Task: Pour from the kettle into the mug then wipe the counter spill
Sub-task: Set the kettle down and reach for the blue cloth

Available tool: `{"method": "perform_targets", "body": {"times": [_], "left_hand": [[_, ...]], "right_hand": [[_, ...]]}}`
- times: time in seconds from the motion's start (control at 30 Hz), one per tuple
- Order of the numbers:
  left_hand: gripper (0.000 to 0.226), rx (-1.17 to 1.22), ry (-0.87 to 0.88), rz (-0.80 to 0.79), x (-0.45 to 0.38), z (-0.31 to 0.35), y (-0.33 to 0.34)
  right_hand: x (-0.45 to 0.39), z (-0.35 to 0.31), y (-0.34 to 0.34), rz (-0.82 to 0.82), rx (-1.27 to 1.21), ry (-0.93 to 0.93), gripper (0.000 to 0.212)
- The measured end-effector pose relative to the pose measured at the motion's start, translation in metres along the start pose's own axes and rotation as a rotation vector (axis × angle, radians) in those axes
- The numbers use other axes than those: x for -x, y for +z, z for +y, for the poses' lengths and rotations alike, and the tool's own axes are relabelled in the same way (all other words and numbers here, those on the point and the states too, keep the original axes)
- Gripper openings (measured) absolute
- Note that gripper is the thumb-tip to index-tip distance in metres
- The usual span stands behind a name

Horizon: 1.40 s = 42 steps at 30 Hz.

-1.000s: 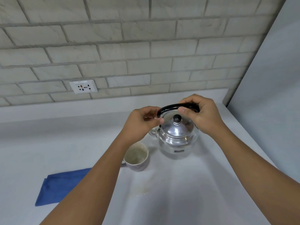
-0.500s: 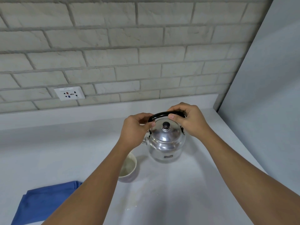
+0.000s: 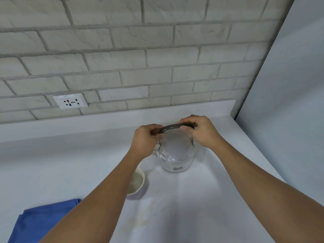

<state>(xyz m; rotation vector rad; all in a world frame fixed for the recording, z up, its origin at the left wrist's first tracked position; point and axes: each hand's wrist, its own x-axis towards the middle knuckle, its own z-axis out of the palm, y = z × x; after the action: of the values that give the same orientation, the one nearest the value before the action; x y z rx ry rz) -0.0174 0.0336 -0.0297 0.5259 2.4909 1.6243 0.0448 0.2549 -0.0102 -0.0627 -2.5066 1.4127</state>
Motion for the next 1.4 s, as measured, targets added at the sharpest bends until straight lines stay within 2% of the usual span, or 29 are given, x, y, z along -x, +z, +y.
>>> {"method": "perform_targets", "body": {"times": [0.43, 0.57, 0.7, 0.83, 1.0, 1.17, 1.4], "left_hand": [[0.024, -0.021, -0.036, -0.025, -0.01, -0.013, 0.001], [0.031, -0.045, -0.02, -0.064, -0.011, -0.011, -0.001], [0.041, -0.067, 0.003, -0.099, -0.004, -0.005, -0.024], [0.036, -0.073, 0.054, -0.078, 0.022, 0.003, -0.069], [0.03, -0.153, 0.046, -0.111, 0.073, -0.002, -0.144], [0.031, -0.258, -0.022, -0.099, 0.13, -0.035, -0.206], [0.028, -0.311, -0.219, -0.058, 0.194, -0.12, -0.261]], "right_hand": [[-0.01, 0.01, 0.007, -0.061, 0.039, 0.046, 0.021], [-0.012, 0.006, 0.002, -0.059, 0.073, 0.086, 0.023], [-0.013, -0.015, -0.001, -0.099, 0.201, 0.094, 0.032], [-0.006, -0.048, 0.008, -0.142, 0.292, 0.014, 0.03], [0.023, -0.1, 0.05, -0.198, 0.189, -0.069, 0.03], [0.057, -0.14, 0.119, -0.296, 0.087, -0.088, 0.026], [0.106, -0.149, 0.235, -0.386, -0.017, 0.078, 0.025]]}}
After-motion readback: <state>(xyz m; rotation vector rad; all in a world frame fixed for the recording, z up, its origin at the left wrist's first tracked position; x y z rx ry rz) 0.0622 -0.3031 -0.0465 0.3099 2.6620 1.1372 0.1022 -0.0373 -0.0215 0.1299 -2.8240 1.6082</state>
